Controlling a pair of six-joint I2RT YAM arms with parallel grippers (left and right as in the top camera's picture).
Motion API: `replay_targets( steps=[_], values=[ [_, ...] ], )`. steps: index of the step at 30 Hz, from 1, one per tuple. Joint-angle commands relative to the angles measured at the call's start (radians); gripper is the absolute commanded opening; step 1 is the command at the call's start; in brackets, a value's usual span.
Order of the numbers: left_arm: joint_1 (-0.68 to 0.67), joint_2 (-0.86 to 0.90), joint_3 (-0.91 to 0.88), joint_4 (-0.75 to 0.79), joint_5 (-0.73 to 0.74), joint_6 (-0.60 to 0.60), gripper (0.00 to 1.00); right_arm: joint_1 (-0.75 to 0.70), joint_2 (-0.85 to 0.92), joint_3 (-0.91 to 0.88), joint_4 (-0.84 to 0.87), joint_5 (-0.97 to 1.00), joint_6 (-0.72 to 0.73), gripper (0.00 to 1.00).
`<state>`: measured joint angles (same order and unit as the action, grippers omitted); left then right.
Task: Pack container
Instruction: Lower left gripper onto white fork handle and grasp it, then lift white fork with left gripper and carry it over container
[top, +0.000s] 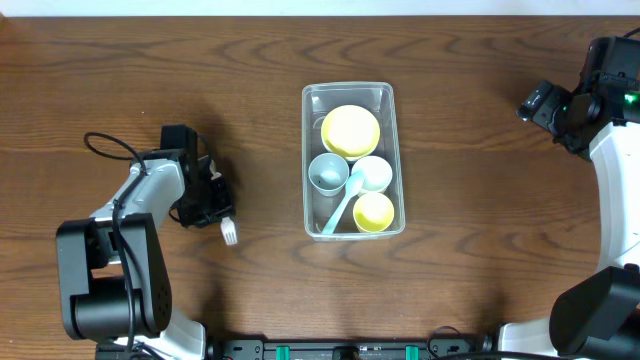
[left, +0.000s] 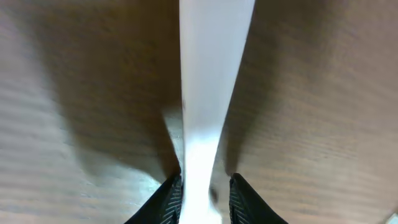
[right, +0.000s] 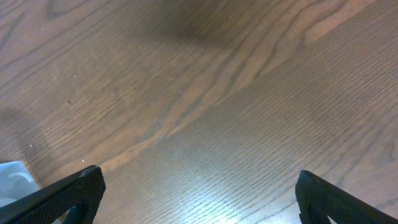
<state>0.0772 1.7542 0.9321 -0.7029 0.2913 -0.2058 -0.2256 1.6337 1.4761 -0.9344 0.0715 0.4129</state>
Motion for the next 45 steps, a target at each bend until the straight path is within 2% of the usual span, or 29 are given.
replay_targets(
  steps=[1,10,16,22,28,35,45],
  values=[
    [-0.006,0.089,-0.072,-0.039,-0.015,0.009,0.28,-0.002,0.005,0.000,-0.001,0.003,0.001,0.99],
    [-0.006,0.089,-0.072,-0.077,-0.016,0.010,0.27,-0.002,0.005,0.000,-0.001,0.003,0.001,0.99],
    [-0.006,0.089,-0.072,-0.069,-0.016,0.010,0.10,-0.002,0.005,0.000,-0.001,0.003,0.001,0.99],
    [-0.006,0.089,-0.072,-0.061,-0.014,0.009,0.06,-0.002,0.005,0.000,-0.001,0.003,0.002,0.99],
    [-0.006,0.087,-0.064,-0.036,-0.002,0.009,0.06,-0.002,0.005,0.000,-0.001,0.003,0.001,0.99],
    [-0.006,0.048,0.034,-0.056,0.089,0.010,0.06,-0.002,0.005,0.000,-0.001,0.003,0.001,0.99],
    [-0.061,-0.205,0.134,-0.131,0.126,0.072,0.06,-0.002,0.005,0.000,-0.001,0.003,0.001,0.99]
  ],
)
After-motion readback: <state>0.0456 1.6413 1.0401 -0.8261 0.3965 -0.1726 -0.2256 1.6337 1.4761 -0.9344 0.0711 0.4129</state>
